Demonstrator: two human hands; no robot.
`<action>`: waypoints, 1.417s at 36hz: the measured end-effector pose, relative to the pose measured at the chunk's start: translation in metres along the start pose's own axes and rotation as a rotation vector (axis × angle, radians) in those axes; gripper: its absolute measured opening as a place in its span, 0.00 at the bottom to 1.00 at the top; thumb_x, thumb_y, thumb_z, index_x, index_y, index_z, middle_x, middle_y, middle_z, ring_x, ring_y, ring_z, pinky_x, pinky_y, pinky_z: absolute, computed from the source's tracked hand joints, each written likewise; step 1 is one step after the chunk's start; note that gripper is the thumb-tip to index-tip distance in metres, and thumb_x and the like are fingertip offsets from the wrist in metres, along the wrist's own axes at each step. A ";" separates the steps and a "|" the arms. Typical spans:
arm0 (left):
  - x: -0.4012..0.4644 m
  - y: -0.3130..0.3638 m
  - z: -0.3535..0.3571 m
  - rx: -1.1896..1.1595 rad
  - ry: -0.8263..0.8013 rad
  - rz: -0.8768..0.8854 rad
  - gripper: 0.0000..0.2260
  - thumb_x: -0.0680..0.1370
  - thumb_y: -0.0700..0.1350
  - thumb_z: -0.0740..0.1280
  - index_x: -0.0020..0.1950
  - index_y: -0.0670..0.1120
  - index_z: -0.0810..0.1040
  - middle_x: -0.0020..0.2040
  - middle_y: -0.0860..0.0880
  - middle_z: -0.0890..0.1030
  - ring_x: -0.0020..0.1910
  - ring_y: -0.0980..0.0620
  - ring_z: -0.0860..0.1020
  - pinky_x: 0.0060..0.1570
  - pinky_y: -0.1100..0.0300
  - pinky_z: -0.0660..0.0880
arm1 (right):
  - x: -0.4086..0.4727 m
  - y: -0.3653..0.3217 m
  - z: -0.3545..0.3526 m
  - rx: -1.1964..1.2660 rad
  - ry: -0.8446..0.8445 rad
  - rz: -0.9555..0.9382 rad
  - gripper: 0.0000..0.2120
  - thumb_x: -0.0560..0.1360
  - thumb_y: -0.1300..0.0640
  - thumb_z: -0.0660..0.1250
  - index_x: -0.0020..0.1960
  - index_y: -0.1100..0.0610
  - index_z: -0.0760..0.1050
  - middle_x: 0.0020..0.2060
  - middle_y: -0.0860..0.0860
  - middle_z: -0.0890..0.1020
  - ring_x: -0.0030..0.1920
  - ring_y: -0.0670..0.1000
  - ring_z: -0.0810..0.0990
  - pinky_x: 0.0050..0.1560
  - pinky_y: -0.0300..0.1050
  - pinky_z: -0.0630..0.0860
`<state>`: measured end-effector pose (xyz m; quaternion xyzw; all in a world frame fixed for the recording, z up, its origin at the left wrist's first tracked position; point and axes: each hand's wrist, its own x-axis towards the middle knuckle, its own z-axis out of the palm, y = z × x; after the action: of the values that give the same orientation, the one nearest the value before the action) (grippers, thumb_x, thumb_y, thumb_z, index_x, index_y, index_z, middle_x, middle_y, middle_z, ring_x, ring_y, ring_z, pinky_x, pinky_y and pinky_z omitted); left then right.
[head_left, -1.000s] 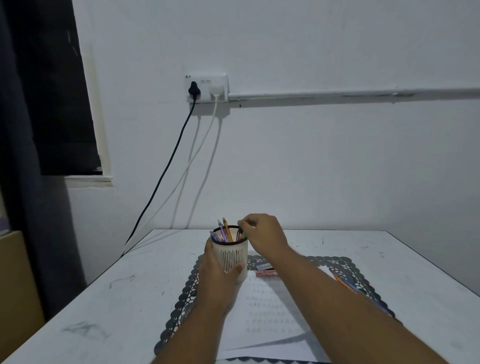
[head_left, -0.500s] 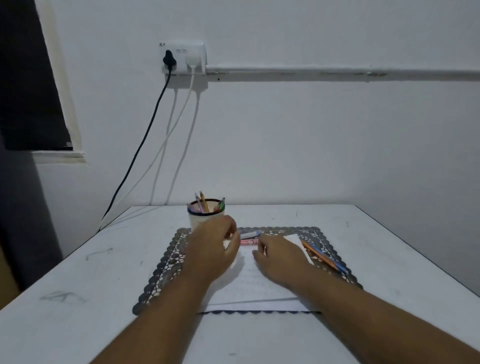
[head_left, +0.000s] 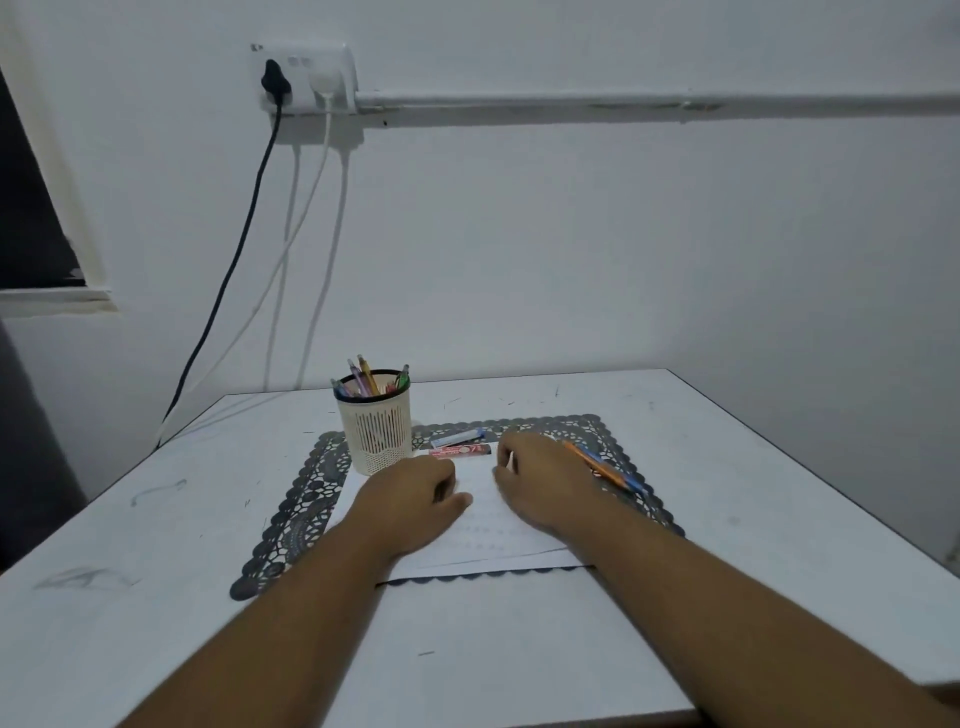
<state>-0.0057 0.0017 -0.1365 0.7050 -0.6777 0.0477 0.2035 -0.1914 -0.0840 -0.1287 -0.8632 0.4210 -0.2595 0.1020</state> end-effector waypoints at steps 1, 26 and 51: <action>0.000 0.000 0.000 -0.001 0.002 -0.004 0.16 0.78 0.60 0.66 0.39 0.50 0.69 0.37 0.53 0.75 0.37 0.56 0.72 0.37 0.55 0.71 | 0.001 0.004 -0.005 0.005 0.048 0.035 0.04 0.81 0.49 0.63 0.48 0.47 0.73 0.43 0.44 0.78 0.44 0.48 0.77 0.40 0.47 0.69; -0.002 0.000 -0.001 -0.065 -0.120 0.185 0.21 0.75 0.72 0.63 0.64 0.65 0.73 0.57 0.63 0.72 0.56 0.62 0.71 0.53 0.57 0.76 | 0.015 0.050 -0.018 -0.120 -0.033 0.275 0.07 0.79 0.60 0.60 0.53 0.49 0.73 0.46 0.47 0.78 0.46 0.51 0.78 0.46 0.49 0.76; -0.006 0.003 -0.007 -0.134 0.018 0.187 0.16 0.78 0.64 0.66 0.64 0.63 0.73 0.57 0.64 0.73 0.57 0.64 0.70 0.54 0.58 0.74 | 0.005 0.028 -0.023 -0.067 0.066 0.182 0.13 0.79 0.60 0.64 0.62 0.50 0.75 0.49 0.48 0.79 0.45 0.50 0.76 0.38 0.45 0.66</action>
<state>-0.0077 0.0097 -0.1313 0.6232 -0.7403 0.0274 0.2508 -0.2202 -0.1040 -0.1184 -0.8152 0.5093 -0.2632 0.0825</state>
